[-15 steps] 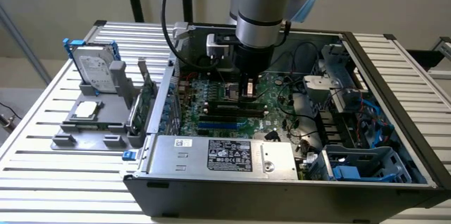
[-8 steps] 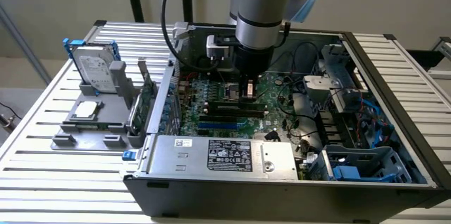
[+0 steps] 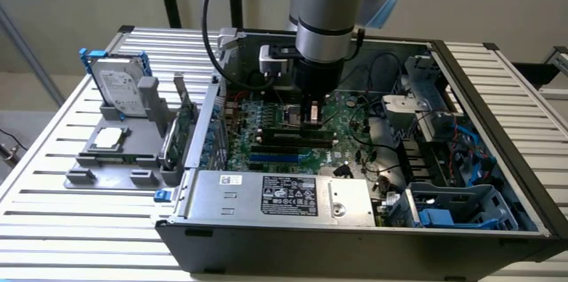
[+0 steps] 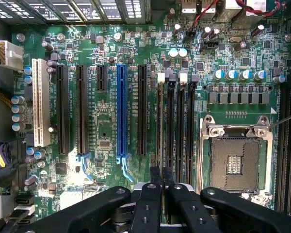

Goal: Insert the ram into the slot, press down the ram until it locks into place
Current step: 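Insert the ram into the slot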

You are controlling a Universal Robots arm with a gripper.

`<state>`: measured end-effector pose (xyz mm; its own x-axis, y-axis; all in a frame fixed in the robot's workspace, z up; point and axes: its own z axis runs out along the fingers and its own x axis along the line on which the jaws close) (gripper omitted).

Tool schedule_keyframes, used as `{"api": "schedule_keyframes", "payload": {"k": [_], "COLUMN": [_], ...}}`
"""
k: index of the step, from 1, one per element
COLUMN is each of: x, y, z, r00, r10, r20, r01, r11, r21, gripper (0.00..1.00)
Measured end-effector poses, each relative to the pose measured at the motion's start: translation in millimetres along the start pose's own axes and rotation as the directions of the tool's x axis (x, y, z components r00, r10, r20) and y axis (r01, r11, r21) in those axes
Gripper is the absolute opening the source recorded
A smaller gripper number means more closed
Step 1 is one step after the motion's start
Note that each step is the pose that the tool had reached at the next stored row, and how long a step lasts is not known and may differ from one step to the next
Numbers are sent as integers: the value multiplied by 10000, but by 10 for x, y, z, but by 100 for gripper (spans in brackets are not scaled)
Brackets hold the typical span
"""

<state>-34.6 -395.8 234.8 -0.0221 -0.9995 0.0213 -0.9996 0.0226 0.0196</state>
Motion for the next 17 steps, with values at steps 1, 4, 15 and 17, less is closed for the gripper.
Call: {"api": "schedule_keyframes", "payload": {"k": [1,4,15,17], "x": [0,0,0,0], "y": [0,1,9,9], "z": [1,5,26,30], "r00": [10000,10000,10000,10000], "r10": [4,8,8,8], "r20": [-1,0,-4,-4], "r01": [-4,-8,-8,-8], "r11": [10000,10000,10000,10000], "r21": [1,5,30,34], "gripper": [13,13,13,13]}}
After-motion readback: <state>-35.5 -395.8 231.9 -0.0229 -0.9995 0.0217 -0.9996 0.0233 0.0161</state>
